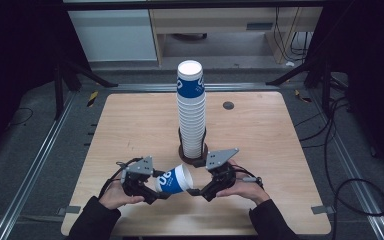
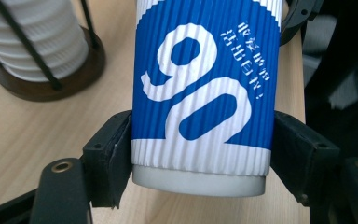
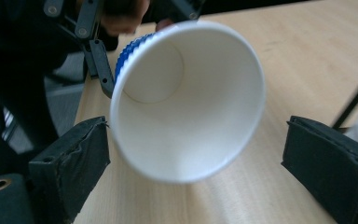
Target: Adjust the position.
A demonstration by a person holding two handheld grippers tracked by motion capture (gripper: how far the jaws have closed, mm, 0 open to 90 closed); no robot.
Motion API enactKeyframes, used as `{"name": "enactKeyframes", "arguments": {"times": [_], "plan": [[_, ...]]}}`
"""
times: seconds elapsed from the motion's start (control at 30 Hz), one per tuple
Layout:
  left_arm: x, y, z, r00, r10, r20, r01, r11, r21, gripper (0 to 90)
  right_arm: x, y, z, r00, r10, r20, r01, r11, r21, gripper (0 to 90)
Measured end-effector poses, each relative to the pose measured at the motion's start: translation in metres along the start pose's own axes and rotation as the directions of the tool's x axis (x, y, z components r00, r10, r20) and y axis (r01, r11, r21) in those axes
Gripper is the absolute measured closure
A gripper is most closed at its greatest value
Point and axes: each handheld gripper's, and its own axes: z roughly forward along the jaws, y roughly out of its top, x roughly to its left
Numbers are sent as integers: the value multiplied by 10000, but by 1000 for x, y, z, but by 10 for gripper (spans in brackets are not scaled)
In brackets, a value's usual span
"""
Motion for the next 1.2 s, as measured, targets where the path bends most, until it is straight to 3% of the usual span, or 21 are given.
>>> {"name": "enactKeyframes", "arguments": {"times": [0.2, 0.57, 0.8, 1.2], "plan": [[0, 0, -7, 9992, -295, -285, 255, 9909, -1319, 269, -5, 4, -13, 9983, 540, 201, -520, 9949, -865, 73], [-10, 6, 3, 10000, -16, 28, 21, 9871, -1602, 268, -1, 6, -6, 9964, 757, -386, -796, 9905, -1124, 80], [-16, 8, 8, 9997, 219, 122, -198, 9880, -1529, 269, 1, 6, 0, 9923, 817, -932, -924, 9889, -1166, 107], [-18, 8, 11, 9987, 373, 344, -322, 9898, -1389, 269, 2, 5, 4, 9834, 1037, -1490, -1187, 9883, -956, 140]]}}
